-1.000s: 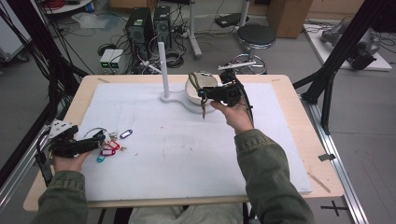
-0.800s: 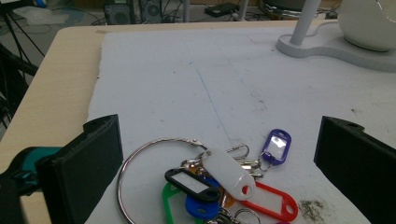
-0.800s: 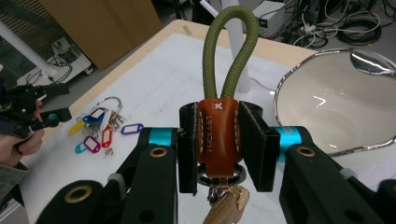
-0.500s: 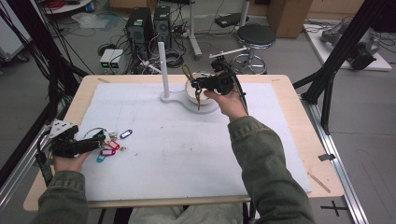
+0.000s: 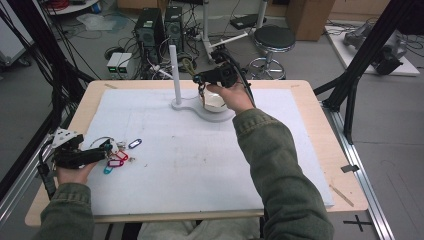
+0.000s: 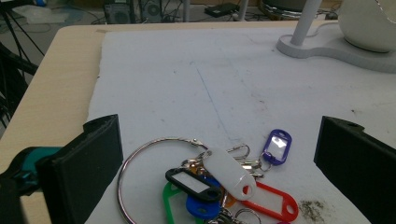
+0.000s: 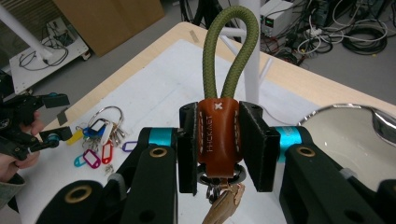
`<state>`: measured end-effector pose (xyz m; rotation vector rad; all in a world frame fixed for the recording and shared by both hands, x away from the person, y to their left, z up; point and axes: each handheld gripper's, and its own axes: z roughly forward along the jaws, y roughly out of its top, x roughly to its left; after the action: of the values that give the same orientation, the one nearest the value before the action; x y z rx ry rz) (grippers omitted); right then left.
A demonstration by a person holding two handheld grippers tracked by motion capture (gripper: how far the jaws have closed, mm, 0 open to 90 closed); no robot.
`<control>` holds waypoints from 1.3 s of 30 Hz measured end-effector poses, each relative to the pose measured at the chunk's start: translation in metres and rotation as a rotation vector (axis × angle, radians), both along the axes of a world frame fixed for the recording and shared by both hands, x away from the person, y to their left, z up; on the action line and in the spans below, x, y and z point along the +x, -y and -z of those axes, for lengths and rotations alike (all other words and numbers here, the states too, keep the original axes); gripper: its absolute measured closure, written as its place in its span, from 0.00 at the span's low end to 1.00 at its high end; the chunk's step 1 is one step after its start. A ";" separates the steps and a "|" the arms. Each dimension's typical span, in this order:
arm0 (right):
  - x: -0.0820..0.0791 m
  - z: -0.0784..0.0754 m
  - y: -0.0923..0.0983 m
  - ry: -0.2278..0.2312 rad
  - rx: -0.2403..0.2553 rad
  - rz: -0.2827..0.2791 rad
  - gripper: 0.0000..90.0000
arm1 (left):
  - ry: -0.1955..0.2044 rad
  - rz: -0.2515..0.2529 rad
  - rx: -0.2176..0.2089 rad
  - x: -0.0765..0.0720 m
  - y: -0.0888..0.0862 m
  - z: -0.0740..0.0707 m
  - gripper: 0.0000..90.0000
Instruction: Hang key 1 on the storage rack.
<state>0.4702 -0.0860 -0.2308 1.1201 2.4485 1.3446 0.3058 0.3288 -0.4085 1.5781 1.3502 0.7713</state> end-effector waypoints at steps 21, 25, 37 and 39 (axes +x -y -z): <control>0.029 0.010 -0.038 -0.041 -0.051 -0.033 0.77 | -0.001 0.000 -0.009 0.000 -0.001 0.000 0.02; 0.030 0.014 -0.043 -0.053 -0.059 -0.038 0.76 | -0.001 0.000 -0.009 0.000 -0.001 0.000 0.02; 0.037 0.023 -0.049 -0.057 -0.083 -0.028 0.76 | -0.002 0.001 -0.010 0.000 -0.001 0.000 0.02; 0.038 0.025 -0.049 -0.059 -0.087 -0.021 0.76 | -0.001 0.000 -0.011 0.000 -0.001 0.000 0.02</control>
<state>0.5086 -0.0366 -0.2558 1.1320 2.5404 1.2145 0.3055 0.3300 -0.4088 1.5703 1.3530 0.7624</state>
